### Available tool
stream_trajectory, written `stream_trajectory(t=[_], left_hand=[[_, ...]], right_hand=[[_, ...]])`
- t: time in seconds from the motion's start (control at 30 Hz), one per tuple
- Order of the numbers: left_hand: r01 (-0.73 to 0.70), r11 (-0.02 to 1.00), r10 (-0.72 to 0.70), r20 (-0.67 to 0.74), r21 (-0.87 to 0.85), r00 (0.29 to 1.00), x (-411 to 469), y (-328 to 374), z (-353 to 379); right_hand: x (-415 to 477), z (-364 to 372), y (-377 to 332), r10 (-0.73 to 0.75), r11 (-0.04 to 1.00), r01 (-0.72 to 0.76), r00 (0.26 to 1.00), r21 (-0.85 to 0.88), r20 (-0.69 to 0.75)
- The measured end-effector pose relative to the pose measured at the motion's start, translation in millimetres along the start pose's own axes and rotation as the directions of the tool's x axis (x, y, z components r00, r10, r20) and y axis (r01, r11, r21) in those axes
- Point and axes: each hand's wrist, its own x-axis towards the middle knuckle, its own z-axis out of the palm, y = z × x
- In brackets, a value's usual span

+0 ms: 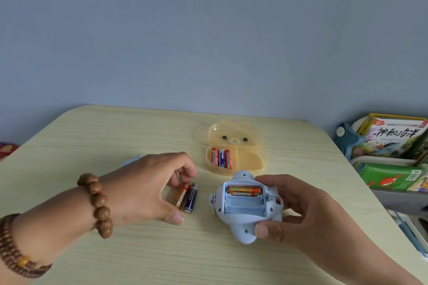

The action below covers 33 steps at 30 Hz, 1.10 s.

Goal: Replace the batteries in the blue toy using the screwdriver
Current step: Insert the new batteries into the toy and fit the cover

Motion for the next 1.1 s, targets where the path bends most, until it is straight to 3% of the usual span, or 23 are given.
stream_trajectory(t=[0.17,0.27,0.33,0.5,0.63,0.83,1.1], left_hand=[[0.01,0.985,-0.017,-0.039,-0.173,0.999,0.1,-1.2,-16.9],[-0.014,0.888,-0.035,-0.096,-0.46,0.995,1.6,5.9,-25.3],[-0.037,0.828,-0.012,-0.084,-0.559,0.996,1.7,15.9,-23.8],[-0.186,0.913,0.08,-0.288,-0.364,0.954,8.1,40.6,-7.3],[-0.269,0.946,0.192,-0.353,-0.181,0.916,10.7,58.7,6.3],[-0.203,0.979,0.183,-0.304,-0.034,0.935,15.2,66.3,20.4],[-0.124,0.992,0.11,-0.289,-0.03,0.951,17.5,71.5,26.7]], right_hand=[[-0.9,0.0,-1.2,0.012,1.0,-0.012,1.0,-0.028,-0.009],[-1.1,0.4,-0.9,0.018,0.999,-0.019,1.0,-0.034,-0.016],[-1.0,0.9,-1.0,0.021,0.999,-0.022,1.0,-0.03,-0.017],[-1.2,1.0,-1.4,0.026,0.999,-0.026,1.0,-0.029,-0.017],[-1.0,1.9,-1.9,0.034,0.999,-0.034,0.999,-0.023,-0.028],[0.1,2.5,-1.6,0.017,1.0,-0.018,0.999,-0.017,-0.029],[-0.3,2.6,-2.2,0.015,1.0,-0.016,0.999,-0.024,-0.036]])
